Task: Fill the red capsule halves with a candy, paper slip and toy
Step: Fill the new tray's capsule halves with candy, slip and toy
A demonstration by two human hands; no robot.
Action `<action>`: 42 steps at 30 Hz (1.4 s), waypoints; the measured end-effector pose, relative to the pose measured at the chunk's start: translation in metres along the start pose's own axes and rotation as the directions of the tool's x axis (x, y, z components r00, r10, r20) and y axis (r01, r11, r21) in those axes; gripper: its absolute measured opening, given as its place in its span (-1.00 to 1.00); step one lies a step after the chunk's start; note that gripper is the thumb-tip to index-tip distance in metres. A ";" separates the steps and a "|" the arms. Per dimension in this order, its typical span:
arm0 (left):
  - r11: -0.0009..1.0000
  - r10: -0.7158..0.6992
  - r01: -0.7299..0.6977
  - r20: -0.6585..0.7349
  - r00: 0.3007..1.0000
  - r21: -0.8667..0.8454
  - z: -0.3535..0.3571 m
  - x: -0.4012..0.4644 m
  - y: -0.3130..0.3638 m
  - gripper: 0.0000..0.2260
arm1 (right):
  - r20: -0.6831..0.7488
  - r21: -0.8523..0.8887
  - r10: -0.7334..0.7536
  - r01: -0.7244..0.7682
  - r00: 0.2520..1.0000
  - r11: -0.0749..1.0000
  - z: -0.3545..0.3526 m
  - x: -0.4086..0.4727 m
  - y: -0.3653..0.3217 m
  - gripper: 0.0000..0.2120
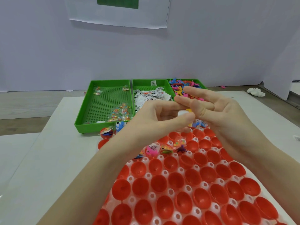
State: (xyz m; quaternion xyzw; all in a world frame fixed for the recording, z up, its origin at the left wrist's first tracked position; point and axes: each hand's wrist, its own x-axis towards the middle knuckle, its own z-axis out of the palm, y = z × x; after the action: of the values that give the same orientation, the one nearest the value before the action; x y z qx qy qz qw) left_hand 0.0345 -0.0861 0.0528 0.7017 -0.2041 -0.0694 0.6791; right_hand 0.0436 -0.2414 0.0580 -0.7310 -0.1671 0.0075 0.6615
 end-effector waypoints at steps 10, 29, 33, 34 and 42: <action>0.990 0.061 -0.097 -0.313 0.948 -0.102 0.020 0.001 -0.004 -0.84 | -0.257 0.047 -0.070 0.085 0.964 0.995 0.010 -0.017 0.006 -0.77; 1.000 0.005 -0.013 -0.352 0.936 -0.020 0.037 0.021 0.014 -0.89 | -0.286 0.027 -0.030 0.040 0.958 0.999 -0.008 -0.011 -0.008 -0.87; 0.995 -0.066 0.085 -0.330 0.942 0.045 0.041 0.026 -0.003 -0.91 | -0.195 0.049 0.135 -0.127 0.971 0.991 -0.019 -0.011 0.004 -0.88; 0.990 -0.076 0.109 -0.330 0.941 0.085 0.041 0.027 -0.008 -0.90 | -0.168 0.045 0.166 -0.160 0.972 0.986 -0.022 -0.011 0.008 -0.88; 0.751 -0.059 0.236 -0.293 0.954 0.617 0.029 0.036 -0.036 -0.85 | -0.114 -0.374 0.208 -0.236 0.972 0.897 -0.044 -0.007 0.039 -0.86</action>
State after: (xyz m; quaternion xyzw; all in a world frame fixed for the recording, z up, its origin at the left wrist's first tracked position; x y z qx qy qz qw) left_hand 0.0632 -0.1264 0.0215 0.9089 -0.0699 0.0420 0.4089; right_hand 0.0560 -0.2881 0.0239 -0.8605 -0.0573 0.0238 0.5056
